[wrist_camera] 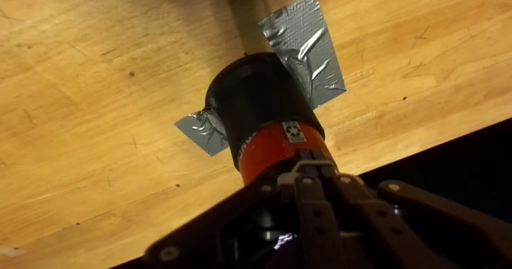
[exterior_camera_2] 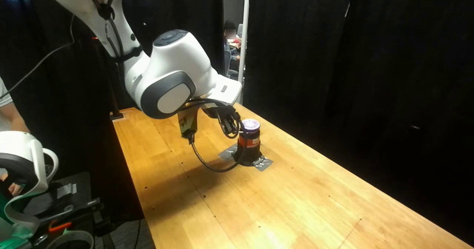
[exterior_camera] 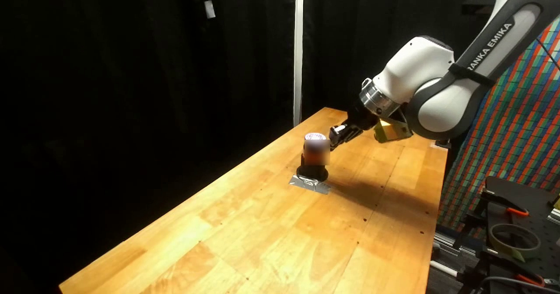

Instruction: Put the band over the brown cup

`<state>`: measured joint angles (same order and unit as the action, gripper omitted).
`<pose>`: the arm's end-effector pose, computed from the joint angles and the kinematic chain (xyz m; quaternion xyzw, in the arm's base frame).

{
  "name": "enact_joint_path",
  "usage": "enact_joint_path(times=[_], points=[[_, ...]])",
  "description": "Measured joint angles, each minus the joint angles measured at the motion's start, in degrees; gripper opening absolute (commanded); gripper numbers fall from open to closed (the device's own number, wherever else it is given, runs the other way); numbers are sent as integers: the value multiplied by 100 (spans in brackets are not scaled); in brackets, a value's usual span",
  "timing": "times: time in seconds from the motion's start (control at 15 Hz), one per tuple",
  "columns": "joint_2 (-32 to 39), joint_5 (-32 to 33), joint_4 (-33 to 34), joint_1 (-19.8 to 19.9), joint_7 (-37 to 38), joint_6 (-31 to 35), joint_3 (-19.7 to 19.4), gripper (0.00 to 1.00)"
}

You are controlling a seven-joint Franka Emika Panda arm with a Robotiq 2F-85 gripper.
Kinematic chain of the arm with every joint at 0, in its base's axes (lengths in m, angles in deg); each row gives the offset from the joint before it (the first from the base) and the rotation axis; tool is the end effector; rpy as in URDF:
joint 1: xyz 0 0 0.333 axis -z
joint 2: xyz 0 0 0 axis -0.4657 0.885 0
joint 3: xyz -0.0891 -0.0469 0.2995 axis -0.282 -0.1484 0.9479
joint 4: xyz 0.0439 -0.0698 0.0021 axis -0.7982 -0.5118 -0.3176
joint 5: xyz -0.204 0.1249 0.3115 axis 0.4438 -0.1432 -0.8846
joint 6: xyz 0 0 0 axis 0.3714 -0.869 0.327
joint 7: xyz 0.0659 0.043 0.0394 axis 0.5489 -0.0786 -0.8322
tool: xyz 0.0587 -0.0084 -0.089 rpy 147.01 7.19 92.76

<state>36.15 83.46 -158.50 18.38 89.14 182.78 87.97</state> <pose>0.5250 0.1041 0.2504 -0.9486 0.1228 -0.2756 0.0956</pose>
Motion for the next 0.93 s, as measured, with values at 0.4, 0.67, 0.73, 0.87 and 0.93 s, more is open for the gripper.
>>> enact_joint_path(times=[0.4, 0.67, 0.73, 0.87, 0.93], points=[[93, -264, -644, -310, -73, 1865, -162, 6], [323, -688, -881, -247, -127, 3220, 159, 6], [390, -716, -923, -223, -112, 3509, 235, 6], [514, -744, -980, -165, -87, 3966, 359, 32], [560, -744, -1003, -135, -74, 4097, 405, 33]])
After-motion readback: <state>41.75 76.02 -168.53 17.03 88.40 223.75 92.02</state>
